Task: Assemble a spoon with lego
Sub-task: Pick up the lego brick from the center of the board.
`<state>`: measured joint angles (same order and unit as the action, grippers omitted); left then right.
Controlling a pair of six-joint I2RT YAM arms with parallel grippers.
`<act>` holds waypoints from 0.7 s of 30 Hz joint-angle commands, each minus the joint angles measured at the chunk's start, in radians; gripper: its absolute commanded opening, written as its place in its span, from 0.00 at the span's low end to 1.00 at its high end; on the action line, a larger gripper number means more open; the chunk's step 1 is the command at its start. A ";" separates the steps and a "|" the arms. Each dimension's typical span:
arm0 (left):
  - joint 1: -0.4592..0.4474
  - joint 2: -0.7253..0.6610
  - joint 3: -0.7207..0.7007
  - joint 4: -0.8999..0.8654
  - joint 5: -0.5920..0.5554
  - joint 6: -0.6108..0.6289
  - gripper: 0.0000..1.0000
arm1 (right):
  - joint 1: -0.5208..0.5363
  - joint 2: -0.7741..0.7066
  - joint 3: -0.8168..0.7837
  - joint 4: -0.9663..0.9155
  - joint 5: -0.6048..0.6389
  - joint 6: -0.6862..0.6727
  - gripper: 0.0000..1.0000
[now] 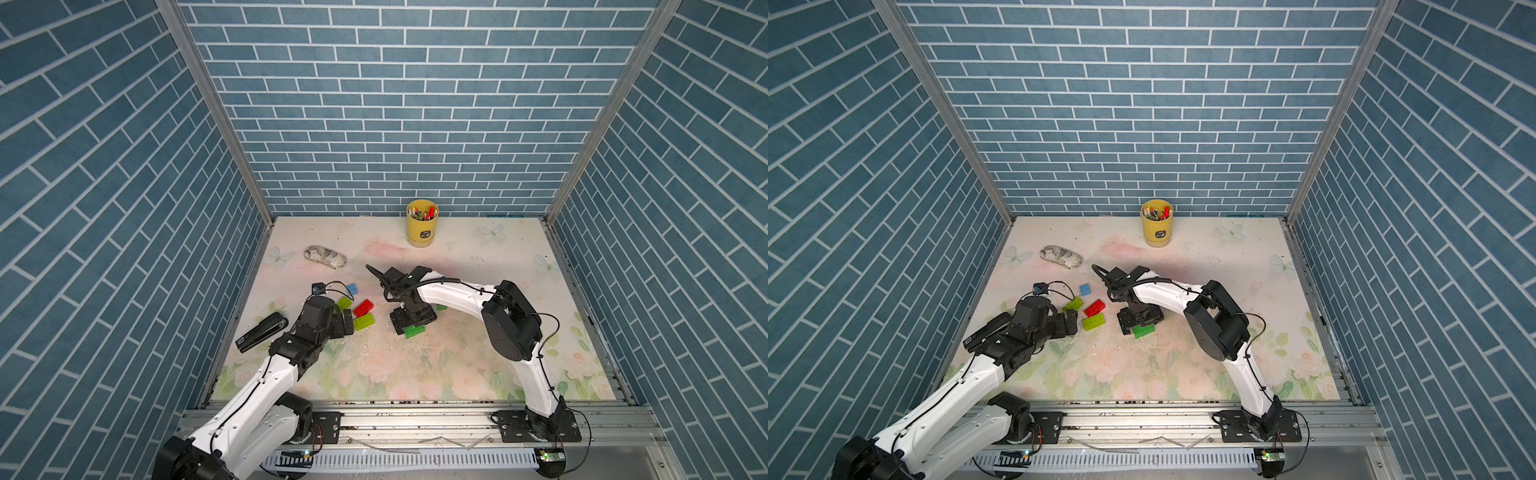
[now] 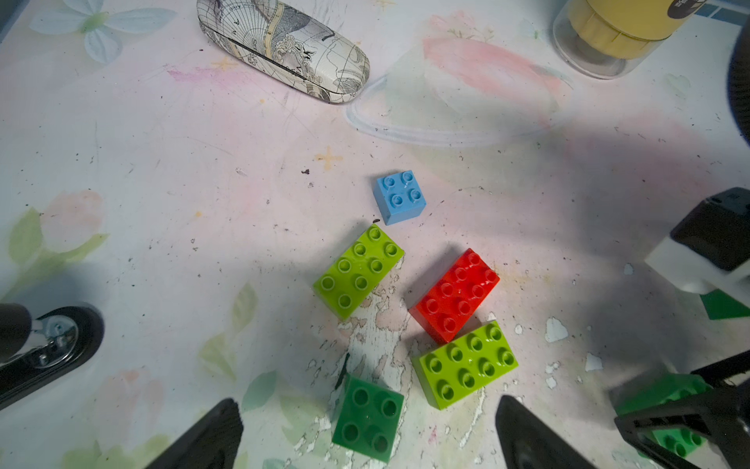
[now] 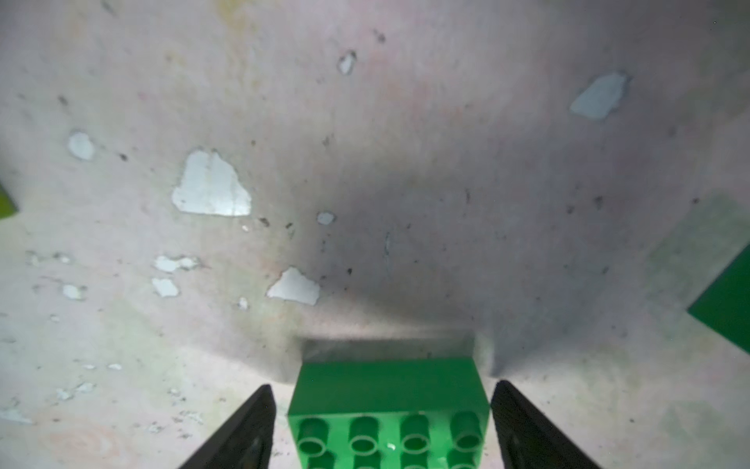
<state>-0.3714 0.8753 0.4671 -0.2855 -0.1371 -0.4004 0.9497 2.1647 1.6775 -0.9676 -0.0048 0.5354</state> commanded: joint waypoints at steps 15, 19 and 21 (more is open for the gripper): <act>-0.029 0.008 0.000 0.138 0.091 0.092 0.99 | -0.076 -0.223 0.087 -0.237 0.032 0.093 0.56; -0.103 0.020 -0.035 0.292 0.113 0.186 0.99 | -0.162 -0.285 0.097 -0.275 0.058 0.084 0.56; -0.143 0.038 -0.046 0.363 0.125 0.236 0.99 | -0.204 -0.283 0.107 -0.286 0.063 0.059 0.56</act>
<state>-0.4763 0.8959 0.4446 -0.0647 -0.0448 -0.2611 0.7856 1.8797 1.7767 -1.1591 0.0204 0.5797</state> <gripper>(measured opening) 0.986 0.662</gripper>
